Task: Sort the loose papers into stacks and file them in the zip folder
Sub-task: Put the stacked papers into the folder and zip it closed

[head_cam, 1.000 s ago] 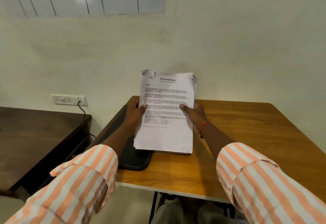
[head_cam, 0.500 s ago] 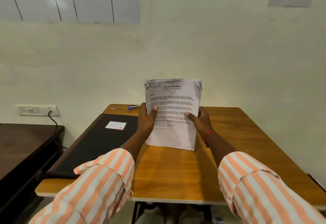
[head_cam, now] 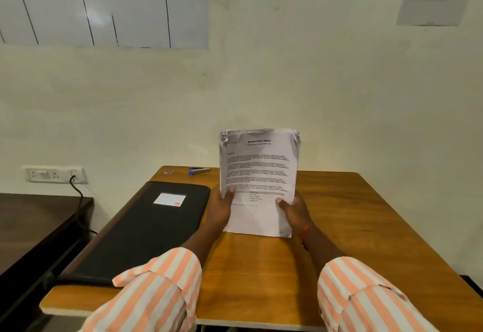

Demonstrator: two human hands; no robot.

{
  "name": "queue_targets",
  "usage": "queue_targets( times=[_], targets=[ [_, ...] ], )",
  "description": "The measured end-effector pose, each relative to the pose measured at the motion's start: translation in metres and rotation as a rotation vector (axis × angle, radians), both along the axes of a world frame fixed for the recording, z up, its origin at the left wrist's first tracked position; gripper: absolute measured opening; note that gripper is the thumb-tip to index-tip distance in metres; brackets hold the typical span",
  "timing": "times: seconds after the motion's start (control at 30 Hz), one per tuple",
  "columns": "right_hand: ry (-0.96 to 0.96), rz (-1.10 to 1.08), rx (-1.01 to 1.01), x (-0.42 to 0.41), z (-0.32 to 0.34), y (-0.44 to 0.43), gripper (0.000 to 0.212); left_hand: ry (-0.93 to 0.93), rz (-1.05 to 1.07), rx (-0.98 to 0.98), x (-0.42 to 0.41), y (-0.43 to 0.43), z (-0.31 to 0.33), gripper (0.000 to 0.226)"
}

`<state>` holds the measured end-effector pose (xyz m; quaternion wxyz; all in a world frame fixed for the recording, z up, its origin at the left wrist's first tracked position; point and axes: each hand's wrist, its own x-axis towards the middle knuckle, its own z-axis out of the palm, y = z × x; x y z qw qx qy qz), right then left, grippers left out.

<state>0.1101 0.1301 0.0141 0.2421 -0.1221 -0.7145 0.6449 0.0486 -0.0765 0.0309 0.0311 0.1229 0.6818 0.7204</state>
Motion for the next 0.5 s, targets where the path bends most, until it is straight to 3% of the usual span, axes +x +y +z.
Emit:
queue_targets(
  times=[0.3,0.5],
  targets=[
    [-0.157,-0.163,0.201,-0.003,0.004,0.024,0.031,0.063,0.052,-0.186,-0.007,0.03,-0.005,0.033],
    [-0.482,-0.309,0.433,0.027,-0.001,0.087,0.039,0.018,-0.117,-0.401,0.006,0.096,-0.015,0.038]
  ],
)
